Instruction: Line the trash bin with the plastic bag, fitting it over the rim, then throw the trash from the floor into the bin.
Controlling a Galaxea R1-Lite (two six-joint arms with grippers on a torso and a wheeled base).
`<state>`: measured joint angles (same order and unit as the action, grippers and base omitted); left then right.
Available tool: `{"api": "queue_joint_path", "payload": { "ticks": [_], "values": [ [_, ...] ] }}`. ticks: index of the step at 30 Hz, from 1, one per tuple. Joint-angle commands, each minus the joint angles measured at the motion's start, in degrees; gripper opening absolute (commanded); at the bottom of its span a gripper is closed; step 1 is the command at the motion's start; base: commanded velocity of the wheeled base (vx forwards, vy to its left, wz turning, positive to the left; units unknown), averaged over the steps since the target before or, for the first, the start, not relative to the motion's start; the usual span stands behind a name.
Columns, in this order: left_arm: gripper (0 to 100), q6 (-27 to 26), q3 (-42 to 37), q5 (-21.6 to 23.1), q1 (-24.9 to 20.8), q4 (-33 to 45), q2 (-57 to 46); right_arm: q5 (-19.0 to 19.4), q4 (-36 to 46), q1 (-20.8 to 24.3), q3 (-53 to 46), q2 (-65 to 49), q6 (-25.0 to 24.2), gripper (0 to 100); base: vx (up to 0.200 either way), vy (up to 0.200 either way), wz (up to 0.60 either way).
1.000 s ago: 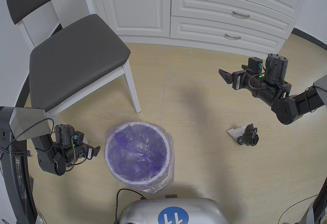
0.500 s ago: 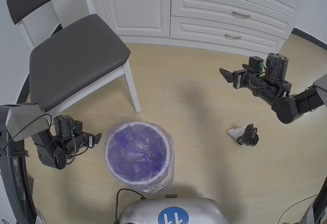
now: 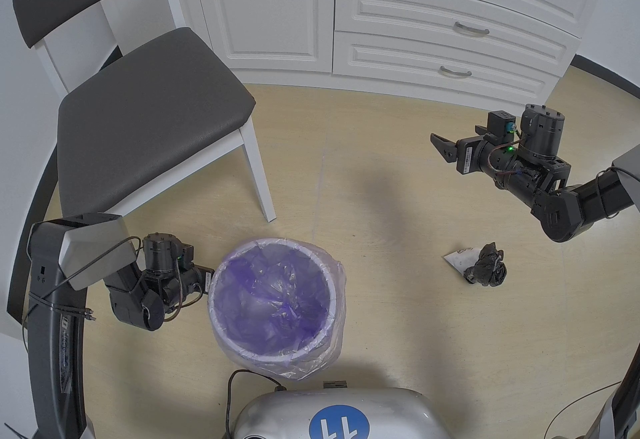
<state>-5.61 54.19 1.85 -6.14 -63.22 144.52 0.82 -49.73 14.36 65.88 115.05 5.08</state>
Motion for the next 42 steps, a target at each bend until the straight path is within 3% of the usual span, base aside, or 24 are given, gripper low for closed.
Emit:
{"api": "queue_joint_path", "payload": {
  "ticks": [1, 6, 11, 13, 19, 22, 23, 25, 27, 32, 33, 34, 37, 42],
  "values": [
    [100, 0.07, 6.37, -0.27, -0.27, 4.95, 5.25, 0.15, -0.02, -0.3, 0.04, 0.26, 0.01, 100, 0.0, 0.0, 0.0],
    [100, 0.16, 11.38, -3.7, 0.17, 6.36, 6.21, 0.15, 0.07, -0.39, 0.13, 0.7, 0.1, 100, 0.0, 0.0, 0.0],
    [100, 3.32, 10.59, -4.05, 0.96, 5.21, 4.28, 0.15, -0.02, -0.83, 0.04, 0.61, 0.1, 100, 0.0, 0.0, 0.0],
    [100, 5.96, 6.9, -3.96, 1.49, 3.28, 0.5, 0.15, -0.02, -0.83, -0.22, 0.26, 0.01, 100, 0.0, 0.0, 0.0],
    [100, 5.43, -7.78, -3.08, 3.16, -2.52, -8.82, 0.15, -0.02, -0.91, -0.93, -0.53, 0.1, 100, 0.0, 0.0, 0.0],
    [100, 5.17, -13.05, -1.33, 3.33, -2.79, -11.72, 0.15, -0.02, -0.91, -1.1, -0.62, 0.28, 100, 0.0, 0.0, 0.0],
    [100, 3.41, -18.5, 2.63, 3.95, -2.79, -14.62, 0.15, -0.02, -0.91, -1.45, -0.71, 1.07, 100, 0.0, 0.0, 0.0],
    [100, 0.07, -22.11, 6.76, 5.44, -2.96, -16.2, 0.15, -0.02, -0.91, -1.98, -0.8, 1.68, 100, 0.0, 0.0, 0.0],
    [100, -2.13, -23.78, 8.69, 6.23, -3.58, -16.55, 0.15, -0.02, -0.91, -2.33, -1.06, 1.86, 100, 0.0, 0.0, 0.0],
    [100, -11.62, -31.69, 20.38, 8.25, -10.34, -14.62, 0.33, -0.02, -1.0, -3.56, -1.94, 2.12, 100, 0.0, 0.0, 0.0],
    [100, -11.62, -31.69, 20.38, 8.25, -10.34, -14.62, 0.33, -0.02, -1.0, -3.56, -1.94, 2.12, 100, 0.0, 0.0, 0.0],
    [100, -15.13, -33.01, 22.84, 7.9, -11.14, -12.77, 0.33, -0.02, -1.0, -3.56, -1.85, 2.21, 100, 0.0, 0.0, 0.0],
    [100, -18.91, -32.83, 23.11, 7.37, -11.75, -8.64, 0.33, -0.02, -1.0, -3.56, -1.5, 2.65, 100, 0.0, 0.0, 0.0],
    [100, -19.35, -33.27, 23.37, 4.3, -17.64, -2.93, 0.5, -0.02, -1.0, -3.74, -1.32, 3.35, 100, 0.0, 0.0, 0.0]
  ]
}}
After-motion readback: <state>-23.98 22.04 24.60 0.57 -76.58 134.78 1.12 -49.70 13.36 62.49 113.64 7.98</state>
